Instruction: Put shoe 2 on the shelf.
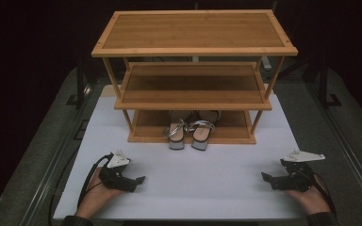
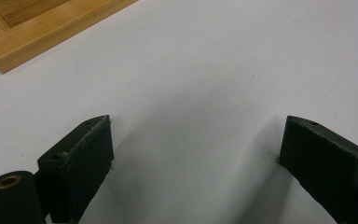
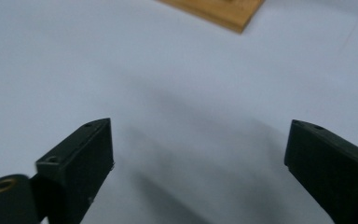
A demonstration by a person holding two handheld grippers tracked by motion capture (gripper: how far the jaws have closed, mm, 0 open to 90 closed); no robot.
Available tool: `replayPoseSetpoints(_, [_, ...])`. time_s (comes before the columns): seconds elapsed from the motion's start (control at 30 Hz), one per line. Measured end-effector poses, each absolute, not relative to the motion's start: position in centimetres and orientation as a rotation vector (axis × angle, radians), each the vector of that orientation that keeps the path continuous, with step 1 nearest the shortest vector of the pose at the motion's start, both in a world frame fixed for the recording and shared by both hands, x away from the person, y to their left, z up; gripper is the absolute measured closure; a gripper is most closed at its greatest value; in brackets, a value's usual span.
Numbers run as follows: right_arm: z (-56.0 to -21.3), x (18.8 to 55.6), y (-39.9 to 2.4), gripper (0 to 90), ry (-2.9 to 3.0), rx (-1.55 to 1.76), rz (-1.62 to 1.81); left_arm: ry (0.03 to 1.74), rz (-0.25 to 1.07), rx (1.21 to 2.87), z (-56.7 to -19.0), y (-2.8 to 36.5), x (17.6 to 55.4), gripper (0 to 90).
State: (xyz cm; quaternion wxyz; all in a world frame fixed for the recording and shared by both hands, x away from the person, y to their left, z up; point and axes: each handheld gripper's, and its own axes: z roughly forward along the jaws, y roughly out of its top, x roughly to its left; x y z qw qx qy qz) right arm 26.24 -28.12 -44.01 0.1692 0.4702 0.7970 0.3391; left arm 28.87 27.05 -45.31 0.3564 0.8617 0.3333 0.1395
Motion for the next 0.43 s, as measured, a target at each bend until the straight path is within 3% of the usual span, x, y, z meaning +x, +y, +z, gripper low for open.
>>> replayPoseSetpoints(0.43, [-45.8,26.6,-28.3,0.4,2.291,1.306,0.921,0.86,0.36,2.226,-45.3,27.1,28.9,8.6])
